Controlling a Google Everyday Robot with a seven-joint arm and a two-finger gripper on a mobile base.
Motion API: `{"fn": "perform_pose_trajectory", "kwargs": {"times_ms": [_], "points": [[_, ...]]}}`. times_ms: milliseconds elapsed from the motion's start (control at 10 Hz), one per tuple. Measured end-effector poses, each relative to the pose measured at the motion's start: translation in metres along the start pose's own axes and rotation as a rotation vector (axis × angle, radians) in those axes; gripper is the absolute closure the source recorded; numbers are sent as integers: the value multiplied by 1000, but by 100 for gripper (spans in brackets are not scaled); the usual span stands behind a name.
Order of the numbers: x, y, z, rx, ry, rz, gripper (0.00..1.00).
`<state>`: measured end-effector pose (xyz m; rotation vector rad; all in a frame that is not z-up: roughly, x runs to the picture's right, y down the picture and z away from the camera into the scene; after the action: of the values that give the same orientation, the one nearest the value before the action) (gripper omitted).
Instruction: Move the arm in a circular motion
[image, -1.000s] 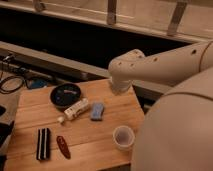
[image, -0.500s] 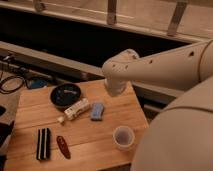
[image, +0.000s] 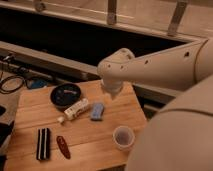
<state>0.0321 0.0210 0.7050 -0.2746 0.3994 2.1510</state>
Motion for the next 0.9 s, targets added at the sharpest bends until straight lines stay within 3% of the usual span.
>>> {"fn": "perform_pose_trajectory", "kwargs": {"times_ms": [200, 400, 700, 900], "points": [[-18, -5, 7, 14, 7, 40, 95], [-39, -6, 10, -21, -8, 65, 100], [-80, -6, 12, -120, -31, 130, 100], [-101, -26, 8, -203, -25, 200, 100]]}}
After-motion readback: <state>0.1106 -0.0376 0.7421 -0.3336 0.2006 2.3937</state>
